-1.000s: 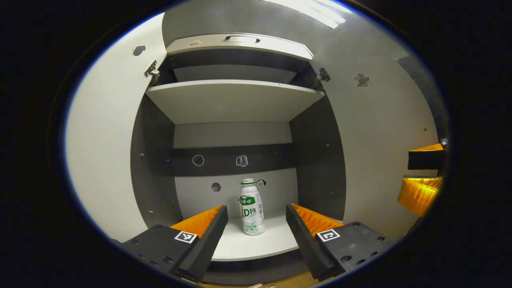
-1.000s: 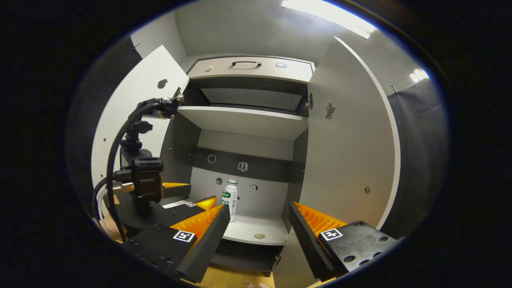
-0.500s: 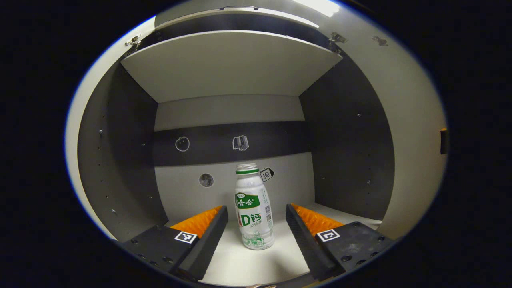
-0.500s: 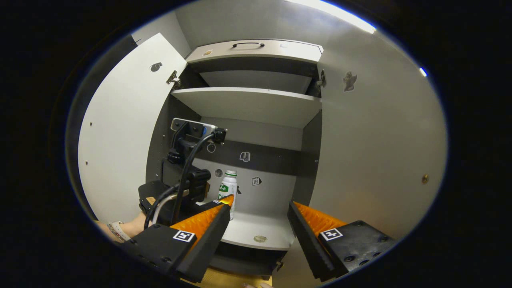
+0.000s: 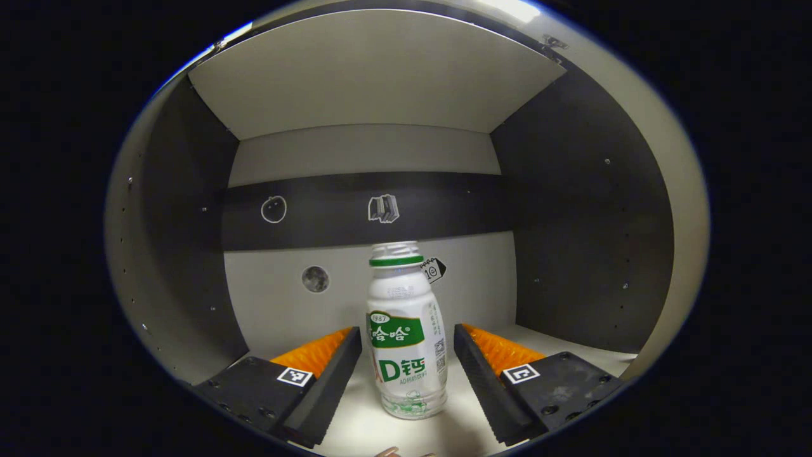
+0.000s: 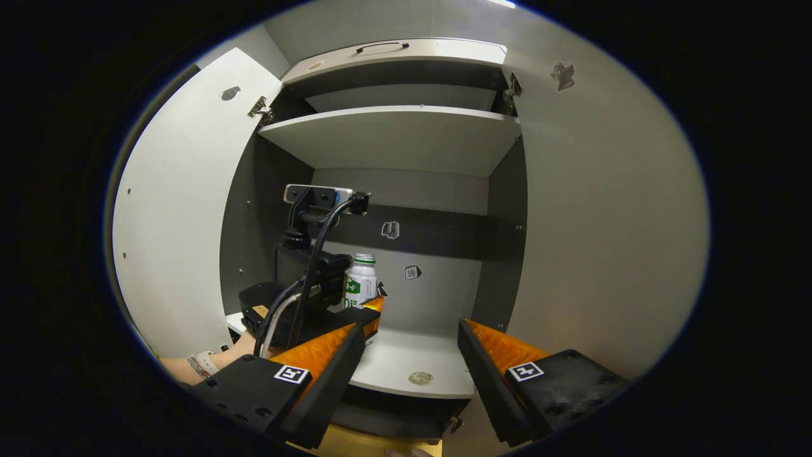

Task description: Grasp the bottle in the cabinet with the left hand and place it on the coaster, then close the right door with the right hand and the left door with the left hand.

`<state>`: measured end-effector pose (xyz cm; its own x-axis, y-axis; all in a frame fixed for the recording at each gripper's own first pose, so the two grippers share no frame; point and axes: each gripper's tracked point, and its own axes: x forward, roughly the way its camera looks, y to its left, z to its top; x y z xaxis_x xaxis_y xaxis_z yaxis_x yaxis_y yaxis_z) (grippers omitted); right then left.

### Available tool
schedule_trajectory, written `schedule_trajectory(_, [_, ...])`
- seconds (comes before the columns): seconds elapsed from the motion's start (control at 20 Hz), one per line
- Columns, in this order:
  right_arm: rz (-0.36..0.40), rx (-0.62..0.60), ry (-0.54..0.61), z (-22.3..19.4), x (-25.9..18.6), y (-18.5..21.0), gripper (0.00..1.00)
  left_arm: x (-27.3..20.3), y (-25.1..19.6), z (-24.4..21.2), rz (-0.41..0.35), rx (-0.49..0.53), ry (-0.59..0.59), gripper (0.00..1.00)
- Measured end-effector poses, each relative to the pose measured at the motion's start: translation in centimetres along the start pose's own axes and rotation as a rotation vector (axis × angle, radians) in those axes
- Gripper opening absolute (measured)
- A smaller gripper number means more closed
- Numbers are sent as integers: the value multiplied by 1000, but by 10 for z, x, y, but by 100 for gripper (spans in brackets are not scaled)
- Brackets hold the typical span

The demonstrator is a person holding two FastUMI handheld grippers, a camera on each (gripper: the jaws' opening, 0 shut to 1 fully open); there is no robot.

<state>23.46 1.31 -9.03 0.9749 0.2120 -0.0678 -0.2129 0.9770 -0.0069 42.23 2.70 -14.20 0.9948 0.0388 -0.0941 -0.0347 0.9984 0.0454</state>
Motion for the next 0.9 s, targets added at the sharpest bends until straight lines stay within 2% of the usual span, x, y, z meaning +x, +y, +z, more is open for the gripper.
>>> schedule_trajectory(0.25, [-14,-8,-4,-3,5,-7,98,10,-6,4,-7,-10,-7,96])
schedule_trajectory(0.35, [-11,-6,0,-4,6,-8,98,11,-4,5,-21,-12,-7,75])
schedule_trajectory(0.55, [-10,8,-8,0,1,-7,98,1,-8,17,-45,-27,-6,75])
schedule_trajectory(0.9, [-37,-12,-50,26,-39,-10,98,-84,0,62,-44,-62,-69,76])
